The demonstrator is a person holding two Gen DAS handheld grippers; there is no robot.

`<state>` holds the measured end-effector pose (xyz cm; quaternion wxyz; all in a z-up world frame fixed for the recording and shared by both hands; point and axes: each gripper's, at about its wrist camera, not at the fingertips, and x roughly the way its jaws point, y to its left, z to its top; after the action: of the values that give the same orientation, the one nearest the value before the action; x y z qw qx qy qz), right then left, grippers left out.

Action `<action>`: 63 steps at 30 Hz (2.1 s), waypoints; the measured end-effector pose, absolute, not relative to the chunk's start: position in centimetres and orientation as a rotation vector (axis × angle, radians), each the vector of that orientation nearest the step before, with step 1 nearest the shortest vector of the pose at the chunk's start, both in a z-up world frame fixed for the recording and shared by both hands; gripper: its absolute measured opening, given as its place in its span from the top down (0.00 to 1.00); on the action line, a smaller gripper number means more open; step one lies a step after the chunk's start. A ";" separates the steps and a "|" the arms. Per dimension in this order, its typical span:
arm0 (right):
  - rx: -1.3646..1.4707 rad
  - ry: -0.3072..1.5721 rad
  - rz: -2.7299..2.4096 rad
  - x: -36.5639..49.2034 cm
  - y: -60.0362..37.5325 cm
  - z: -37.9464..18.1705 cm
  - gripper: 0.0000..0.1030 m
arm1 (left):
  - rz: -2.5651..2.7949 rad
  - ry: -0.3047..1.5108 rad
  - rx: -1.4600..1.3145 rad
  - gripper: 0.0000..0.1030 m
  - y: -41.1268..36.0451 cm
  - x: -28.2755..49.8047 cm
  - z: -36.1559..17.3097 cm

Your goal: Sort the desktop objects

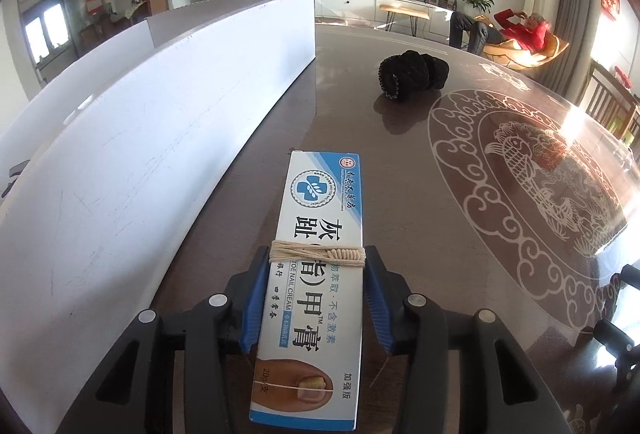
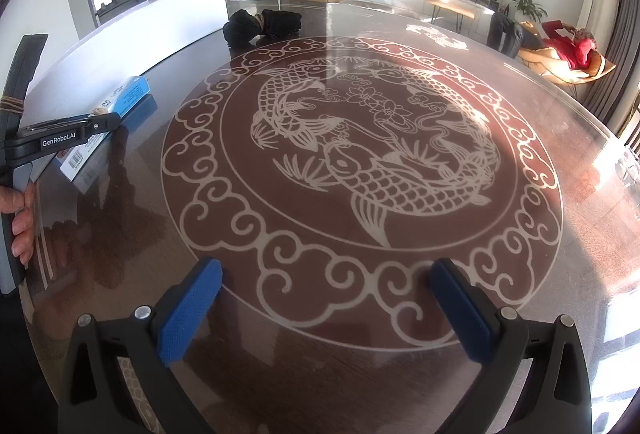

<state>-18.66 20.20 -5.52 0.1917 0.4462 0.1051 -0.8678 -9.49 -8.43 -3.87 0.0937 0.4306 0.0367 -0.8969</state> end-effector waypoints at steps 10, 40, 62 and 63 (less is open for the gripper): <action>1.289 -0.096 -2.258 -30.8 14.5 -3.8 0.00 | -2.660 0.108 1.278 0.54 -8.4 -9.4 -3.9; 1.254 0.130 -2.175 -19.7 16.5 -4.1 0.59 | -2.696 0.122 1.293 0.56 -8.0 -8.7 -3.8; 1.243 0.303 -2.413 -17.2 16.9 -5.5 0.00 | -2.681 0.089 1.391 0.00 -5.9 -8.2 -4.8; 1.243 0.303 -2.413 -17.3 16.9 -5.4 0.00 | -2.682 0.089 1.391 0.00 -5.8 -8.2 -4.8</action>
<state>-17.28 16.95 -5.43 0.2039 0.4455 0.1086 -0.8649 -8.20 -5.83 -4.82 0.0597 0.4594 0.0294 -0.8857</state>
